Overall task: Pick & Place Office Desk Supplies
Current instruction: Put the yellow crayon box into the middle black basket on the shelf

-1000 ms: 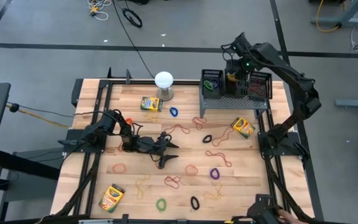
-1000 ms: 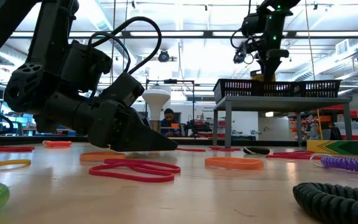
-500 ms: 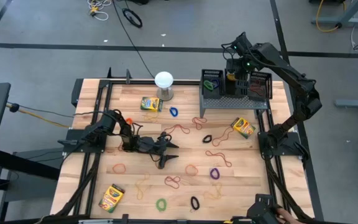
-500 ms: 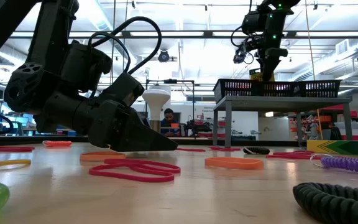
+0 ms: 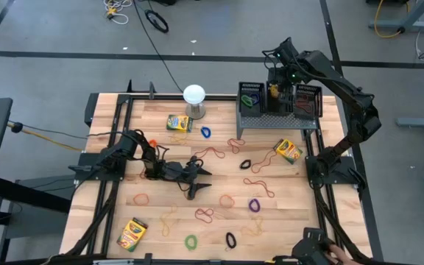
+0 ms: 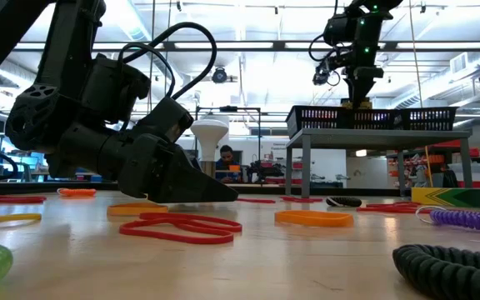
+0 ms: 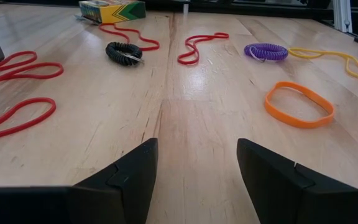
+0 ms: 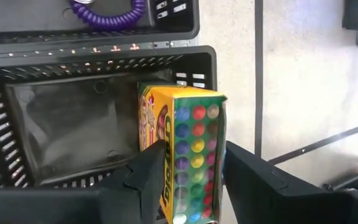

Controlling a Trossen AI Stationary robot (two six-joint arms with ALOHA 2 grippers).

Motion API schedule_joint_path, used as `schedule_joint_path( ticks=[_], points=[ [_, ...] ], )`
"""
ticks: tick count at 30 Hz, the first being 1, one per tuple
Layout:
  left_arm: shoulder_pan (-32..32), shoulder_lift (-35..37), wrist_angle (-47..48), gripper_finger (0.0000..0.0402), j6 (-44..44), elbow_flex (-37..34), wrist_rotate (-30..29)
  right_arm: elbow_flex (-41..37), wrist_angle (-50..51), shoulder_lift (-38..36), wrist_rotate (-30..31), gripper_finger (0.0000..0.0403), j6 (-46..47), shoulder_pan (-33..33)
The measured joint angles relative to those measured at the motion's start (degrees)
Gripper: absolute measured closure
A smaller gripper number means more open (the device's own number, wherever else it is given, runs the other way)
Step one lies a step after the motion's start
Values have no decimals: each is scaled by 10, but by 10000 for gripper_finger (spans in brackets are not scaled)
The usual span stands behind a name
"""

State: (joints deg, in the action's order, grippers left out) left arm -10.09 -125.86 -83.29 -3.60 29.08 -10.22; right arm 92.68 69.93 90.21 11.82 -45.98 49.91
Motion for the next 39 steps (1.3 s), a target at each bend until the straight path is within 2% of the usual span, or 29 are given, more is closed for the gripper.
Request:
schedule_joint_path(
  ticks=[8,17,25,31,39],
  points=[
    [0,0,0,175,0,0,0,-18,1,0,-2,248,-11,-10],
    [0,0,0,175,0,0,0,-26,-4,0,30,321,-44,-10],
    [0,0,0,175,-2,0,15,-26,-4,0,25,306,-58,-10],
    [0,0,0,175,-3,0,15,-26,-8,0,13,316,-62,-19],
    [0,0,0,175,-3,0,15,-26,-8,0,17,311,-57,-26]
  ],
)
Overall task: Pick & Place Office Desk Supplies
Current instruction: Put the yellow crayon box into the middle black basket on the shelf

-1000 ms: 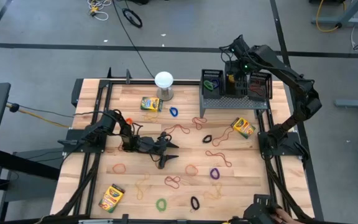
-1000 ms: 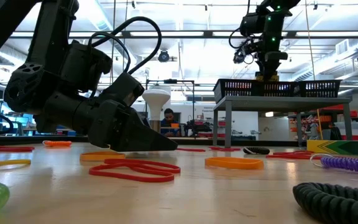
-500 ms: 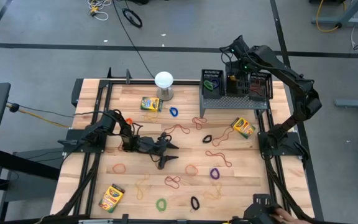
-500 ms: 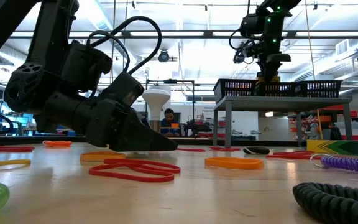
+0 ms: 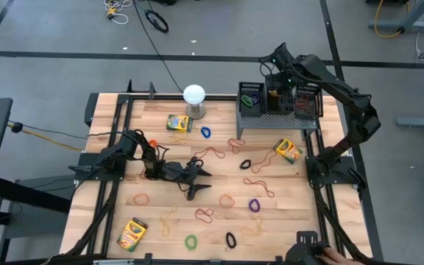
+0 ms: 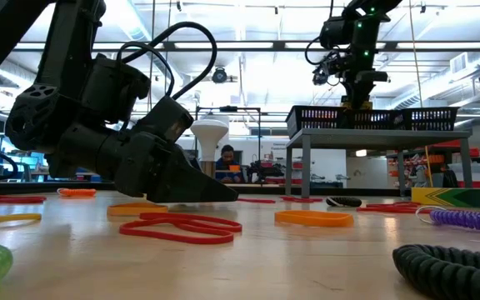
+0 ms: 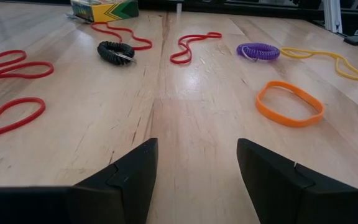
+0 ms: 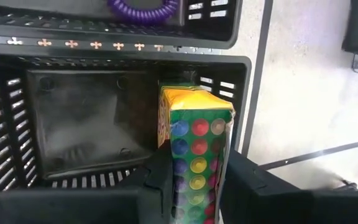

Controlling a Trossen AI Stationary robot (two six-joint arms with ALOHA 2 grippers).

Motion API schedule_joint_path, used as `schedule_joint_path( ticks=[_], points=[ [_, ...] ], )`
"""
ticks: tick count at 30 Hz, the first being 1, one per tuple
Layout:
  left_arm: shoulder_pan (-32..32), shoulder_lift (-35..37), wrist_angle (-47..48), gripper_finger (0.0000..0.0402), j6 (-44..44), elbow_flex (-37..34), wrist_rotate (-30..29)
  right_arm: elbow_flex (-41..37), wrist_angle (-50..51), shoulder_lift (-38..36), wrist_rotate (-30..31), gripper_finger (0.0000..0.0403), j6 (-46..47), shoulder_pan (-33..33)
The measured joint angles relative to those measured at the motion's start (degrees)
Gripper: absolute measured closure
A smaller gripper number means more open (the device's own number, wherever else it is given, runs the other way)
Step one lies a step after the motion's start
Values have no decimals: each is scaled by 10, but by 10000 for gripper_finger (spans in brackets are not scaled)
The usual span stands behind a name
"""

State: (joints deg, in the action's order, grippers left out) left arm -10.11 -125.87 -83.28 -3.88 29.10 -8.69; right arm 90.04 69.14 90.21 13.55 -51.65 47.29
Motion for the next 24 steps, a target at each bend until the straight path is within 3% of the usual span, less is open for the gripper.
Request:
schedule_joint_path(
  ticks=[13,24],
  points=[
    [0,0,0,175,0,0,0,-1,-24,1,36,240,18,0],
    [0,0,0,175,0,0,0,-1,-58,1,59,234,16,0]
  ],
)
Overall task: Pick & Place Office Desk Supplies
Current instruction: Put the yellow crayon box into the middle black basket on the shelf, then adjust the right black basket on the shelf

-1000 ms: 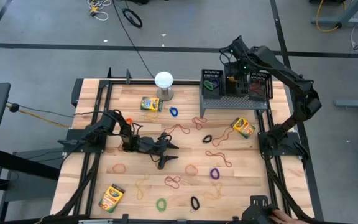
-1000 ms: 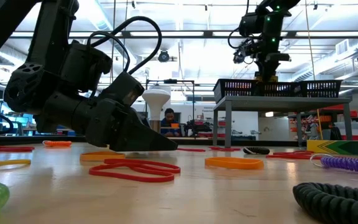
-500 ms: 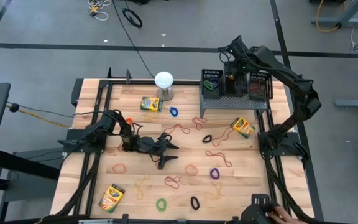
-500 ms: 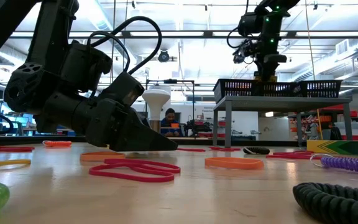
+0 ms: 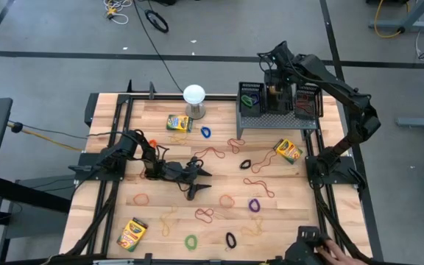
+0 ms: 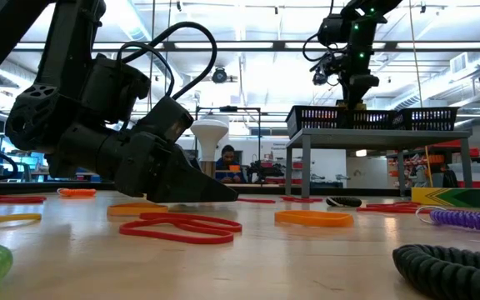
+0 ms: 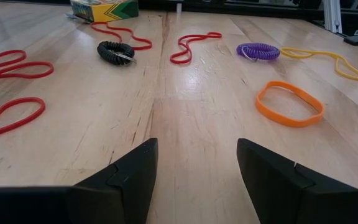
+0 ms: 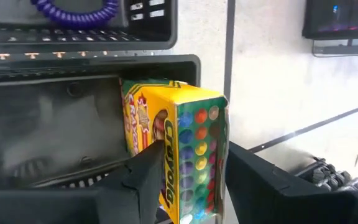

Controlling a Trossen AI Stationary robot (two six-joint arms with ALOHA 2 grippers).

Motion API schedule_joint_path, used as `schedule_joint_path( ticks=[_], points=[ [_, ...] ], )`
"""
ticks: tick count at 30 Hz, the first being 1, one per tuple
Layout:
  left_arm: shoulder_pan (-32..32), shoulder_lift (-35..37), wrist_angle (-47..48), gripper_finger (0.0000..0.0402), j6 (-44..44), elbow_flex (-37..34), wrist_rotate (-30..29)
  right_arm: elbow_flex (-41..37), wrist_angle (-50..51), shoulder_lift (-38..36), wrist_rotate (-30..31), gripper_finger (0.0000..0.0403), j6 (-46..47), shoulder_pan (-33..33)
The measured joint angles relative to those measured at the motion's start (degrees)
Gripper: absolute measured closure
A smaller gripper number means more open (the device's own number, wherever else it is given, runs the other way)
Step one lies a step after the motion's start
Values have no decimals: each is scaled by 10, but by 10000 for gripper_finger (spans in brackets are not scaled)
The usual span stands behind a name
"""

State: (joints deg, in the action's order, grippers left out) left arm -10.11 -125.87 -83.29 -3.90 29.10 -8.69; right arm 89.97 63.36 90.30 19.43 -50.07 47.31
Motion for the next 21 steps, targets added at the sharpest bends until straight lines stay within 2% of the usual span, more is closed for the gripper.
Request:
schedule_joint_path(
  ticks=[12,17,21],
  points=[
    [0,0,0,175,0,0,0,0,-18,-8,28,234,7,-19],
    [0,0,0,175,0,0,0,0,-20,-29,34,234,23,-35],
    [0,0,0,175,0,0,0,0,12,-65,69,236,67,-57]
  ],
)
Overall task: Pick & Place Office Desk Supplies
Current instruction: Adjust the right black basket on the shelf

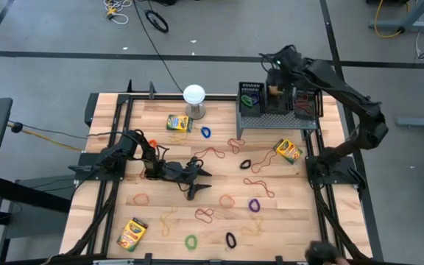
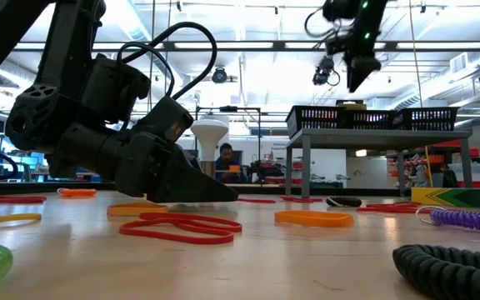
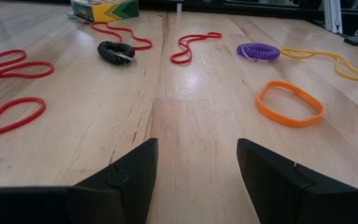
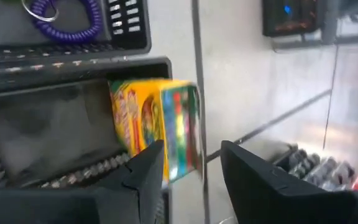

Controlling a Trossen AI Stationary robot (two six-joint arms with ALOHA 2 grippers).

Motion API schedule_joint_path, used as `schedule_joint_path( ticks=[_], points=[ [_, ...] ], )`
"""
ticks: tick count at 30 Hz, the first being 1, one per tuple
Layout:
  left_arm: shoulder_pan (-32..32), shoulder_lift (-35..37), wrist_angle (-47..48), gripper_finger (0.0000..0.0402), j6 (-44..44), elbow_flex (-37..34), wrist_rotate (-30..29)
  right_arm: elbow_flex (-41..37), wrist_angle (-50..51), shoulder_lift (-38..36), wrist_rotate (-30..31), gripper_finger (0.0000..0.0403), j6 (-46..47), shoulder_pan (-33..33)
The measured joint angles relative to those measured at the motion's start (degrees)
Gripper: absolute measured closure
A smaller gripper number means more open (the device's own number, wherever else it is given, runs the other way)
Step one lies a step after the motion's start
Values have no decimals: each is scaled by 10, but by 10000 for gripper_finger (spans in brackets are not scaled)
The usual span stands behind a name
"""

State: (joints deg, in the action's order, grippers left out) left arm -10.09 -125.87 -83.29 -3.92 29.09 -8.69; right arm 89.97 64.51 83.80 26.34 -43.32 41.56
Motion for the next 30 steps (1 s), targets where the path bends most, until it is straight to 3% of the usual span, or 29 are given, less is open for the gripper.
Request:
schedule_joint_path(
  ticks=[4,9,11,23,30],
  points=[
    [0,0,0,175,0,0,0,0,68,-50,9,271,105,-17],
    [0,0,0,175,1,0,11,-1,145,-80,-5,371,329,17],
    [0,0,0,175,3,0,11,-12,152,-82,-9,393,381,34],
    [-1,0,0,175,-6,0,13,-165,10,-78,2,397,476,101],
    [-1,0,0,175,-1,0,13,-191,-29,-65,18,400,482,115]
  ],
)
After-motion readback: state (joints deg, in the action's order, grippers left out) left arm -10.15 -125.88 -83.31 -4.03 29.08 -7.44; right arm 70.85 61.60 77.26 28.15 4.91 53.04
